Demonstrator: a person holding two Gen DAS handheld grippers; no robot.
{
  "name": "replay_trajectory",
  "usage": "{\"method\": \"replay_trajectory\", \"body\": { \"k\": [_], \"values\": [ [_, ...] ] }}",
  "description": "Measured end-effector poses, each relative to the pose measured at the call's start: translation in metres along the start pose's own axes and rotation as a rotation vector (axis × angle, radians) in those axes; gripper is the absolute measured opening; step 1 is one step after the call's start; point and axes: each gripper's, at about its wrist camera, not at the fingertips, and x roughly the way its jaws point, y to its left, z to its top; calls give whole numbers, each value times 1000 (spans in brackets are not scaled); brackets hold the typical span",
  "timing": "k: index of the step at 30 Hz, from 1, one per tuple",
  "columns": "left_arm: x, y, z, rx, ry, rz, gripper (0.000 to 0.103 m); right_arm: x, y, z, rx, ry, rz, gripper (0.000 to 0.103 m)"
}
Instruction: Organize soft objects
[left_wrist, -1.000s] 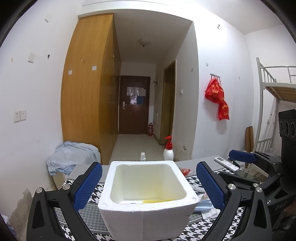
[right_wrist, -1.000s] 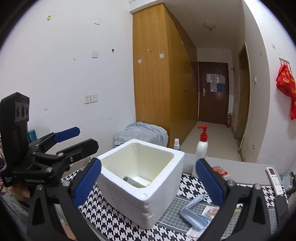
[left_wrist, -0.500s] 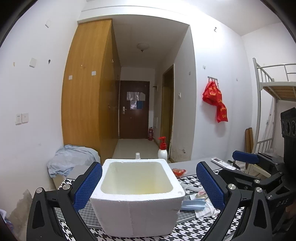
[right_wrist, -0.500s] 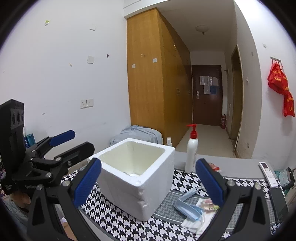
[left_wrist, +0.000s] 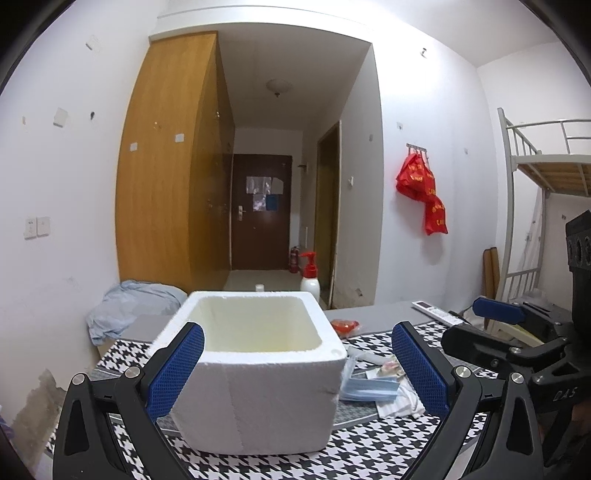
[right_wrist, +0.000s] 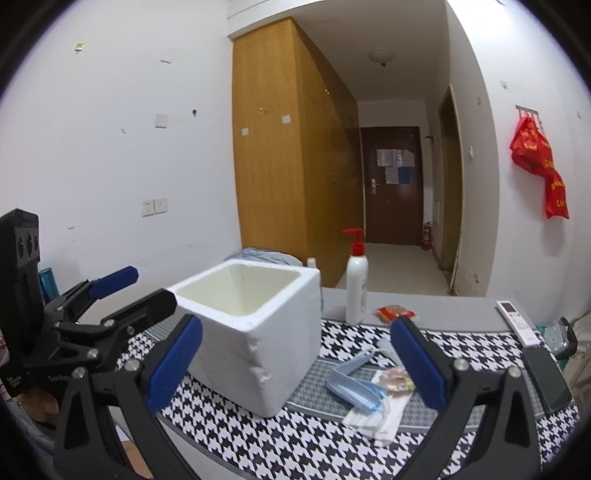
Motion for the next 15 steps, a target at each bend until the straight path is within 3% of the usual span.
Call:
{"method": "replay_trajectory", "body": {
  "k": [6,15],
  "values": [
    [2,-7,-11,32,4,19,102,-1,-4,-7,-3,18,-31,103],
    [3,-15,-20,36,23,-14,102,-10,-16,-16,24,16,-51,103]
  ]
}}
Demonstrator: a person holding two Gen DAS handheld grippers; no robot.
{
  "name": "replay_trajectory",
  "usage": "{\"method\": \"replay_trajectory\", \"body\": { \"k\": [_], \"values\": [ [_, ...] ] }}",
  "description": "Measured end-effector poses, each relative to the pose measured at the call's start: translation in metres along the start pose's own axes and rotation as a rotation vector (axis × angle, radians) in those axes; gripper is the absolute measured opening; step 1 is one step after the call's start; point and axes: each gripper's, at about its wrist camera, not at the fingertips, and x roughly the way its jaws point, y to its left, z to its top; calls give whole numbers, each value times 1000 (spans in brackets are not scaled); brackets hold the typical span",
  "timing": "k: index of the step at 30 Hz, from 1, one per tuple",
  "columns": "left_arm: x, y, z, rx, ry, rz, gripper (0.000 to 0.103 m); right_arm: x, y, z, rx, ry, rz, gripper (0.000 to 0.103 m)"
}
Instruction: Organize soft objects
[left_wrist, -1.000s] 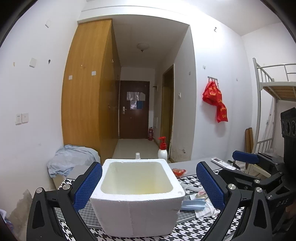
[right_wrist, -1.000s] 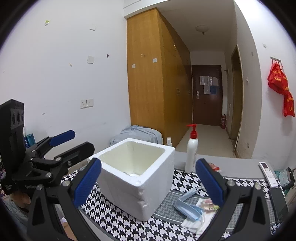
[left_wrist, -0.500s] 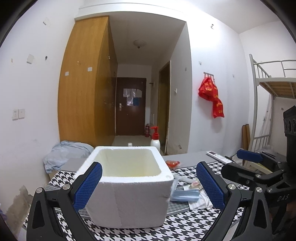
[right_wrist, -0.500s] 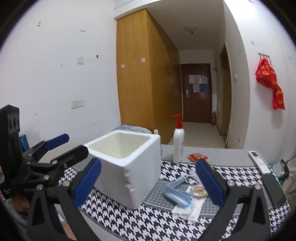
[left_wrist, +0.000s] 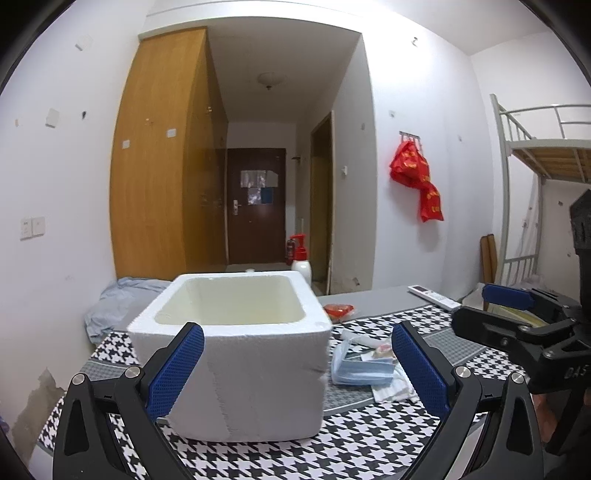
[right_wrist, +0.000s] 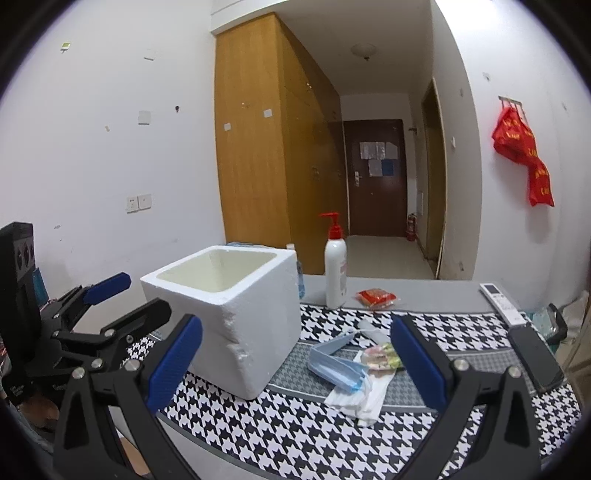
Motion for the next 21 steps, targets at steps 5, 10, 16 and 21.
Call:
{"method": "replay_trajectory", "body": {
  "k": [5,10,16,21],
  "values": [
    [7,-11,-1,12,18,-31,102,-1,-9,-3,17,13,-9,103],
    [14,-22,-1,22,28,-45,102,-7,-18,-5,30,11,-45,103],
    [25,-37,-3,46,54,-90,102,-17,-42,-10,65,14,-119,103],
    [35,-50,-5,61,81,-125,102,-21,-60,-17,85,31,-181,103]
  ]
}}
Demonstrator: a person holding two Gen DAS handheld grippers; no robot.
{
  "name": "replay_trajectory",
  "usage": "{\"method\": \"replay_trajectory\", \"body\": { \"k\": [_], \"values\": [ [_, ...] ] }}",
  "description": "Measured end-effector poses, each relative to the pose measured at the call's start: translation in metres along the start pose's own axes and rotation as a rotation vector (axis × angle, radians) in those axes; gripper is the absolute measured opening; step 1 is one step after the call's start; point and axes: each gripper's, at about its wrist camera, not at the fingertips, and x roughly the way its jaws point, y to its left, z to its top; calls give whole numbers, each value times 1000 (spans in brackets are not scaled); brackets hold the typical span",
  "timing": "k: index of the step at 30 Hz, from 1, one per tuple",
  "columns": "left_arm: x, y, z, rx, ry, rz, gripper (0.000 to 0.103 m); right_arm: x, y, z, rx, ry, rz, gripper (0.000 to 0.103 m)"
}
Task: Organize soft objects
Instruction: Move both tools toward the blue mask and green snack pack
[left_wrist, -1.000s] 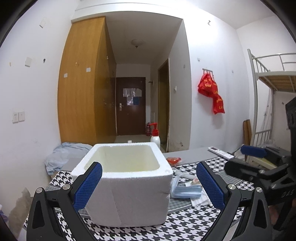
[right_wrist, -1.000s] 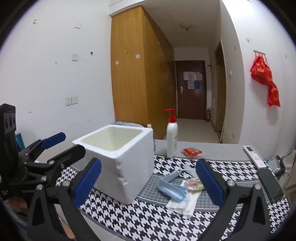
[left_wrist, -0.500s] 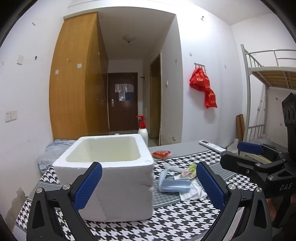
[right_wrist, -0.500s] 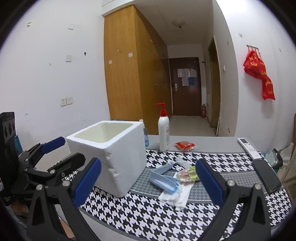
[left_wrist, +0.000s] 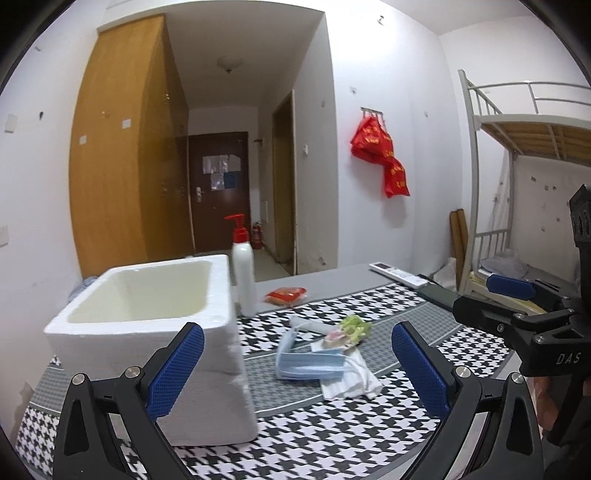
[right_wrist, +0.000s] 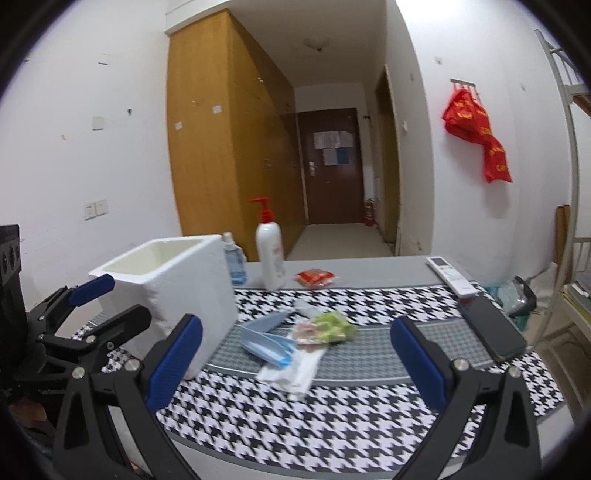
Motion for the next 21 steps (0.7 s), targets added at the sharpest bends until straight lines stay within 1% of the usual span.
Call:
{"method": "replay_trajectory", "body": {
  "k": [7,13,16,21],
  "values": [
    [13,-21,0,26,30,-29,102,1,-22,-7,35,22,-39,103],
    [28,-29,0,8,71,-29,102,2,-32,-8,30,24,-45,103],
    [35,-33,-2,3,90,-18,102,6,-37,-9,34,36,-39,103],
    [46,-44,-2,28,122,-24,102,14,-48,-11,41,51,-40,103]
  ]
}}
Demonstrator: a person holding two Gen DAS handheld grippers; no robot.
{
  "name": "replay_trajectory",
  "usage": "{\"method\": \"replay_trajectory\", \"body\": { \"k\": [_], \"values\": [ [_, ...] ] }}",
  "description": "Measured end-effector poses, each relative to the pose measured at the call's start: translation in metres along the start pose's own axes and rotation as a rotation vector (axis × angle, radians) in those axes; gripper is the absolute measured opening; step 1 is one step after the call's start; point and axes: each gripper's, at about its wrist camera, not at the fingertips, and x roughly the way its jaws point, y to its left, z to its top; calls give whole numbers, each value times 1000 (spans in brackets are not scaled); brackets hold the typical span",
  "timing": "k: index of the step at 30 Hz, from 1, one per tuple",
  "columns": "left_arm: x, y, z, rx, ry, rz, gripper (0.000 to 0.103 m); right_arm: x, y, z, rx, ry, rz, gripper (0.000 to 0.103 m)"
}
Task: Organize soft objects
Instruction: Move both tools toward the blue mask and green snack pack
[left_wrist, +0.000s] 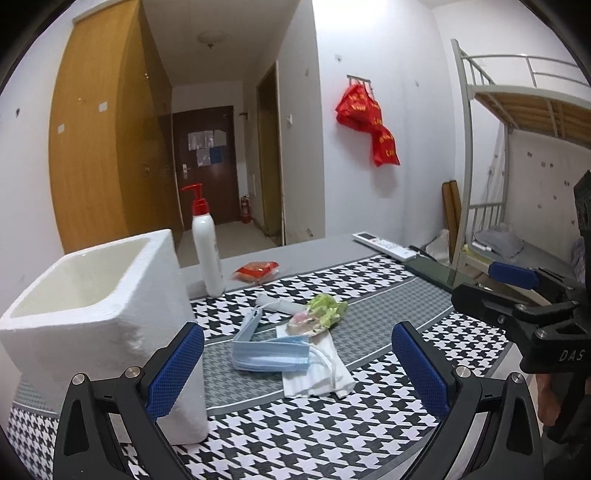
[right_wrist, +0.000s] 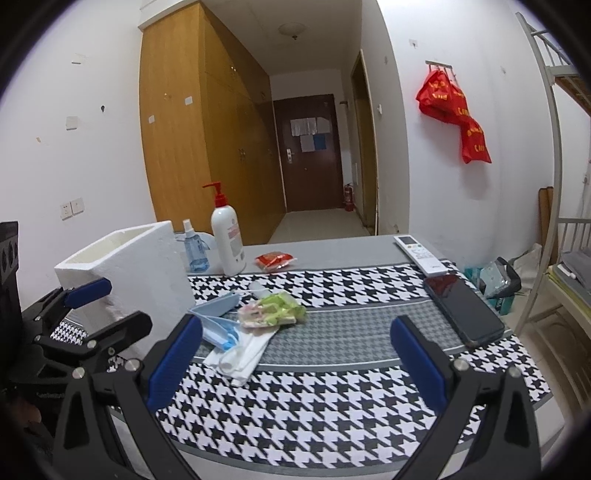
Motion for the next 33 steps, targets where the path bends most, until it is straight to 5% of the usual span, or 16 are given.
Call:
{"method": "replay_trajectory", "body": {
  "k": [33],
  "values": [
    [75,14,-1,-110,164,149,98,72,-12,19,-74,173,72,103]
  ]
}}
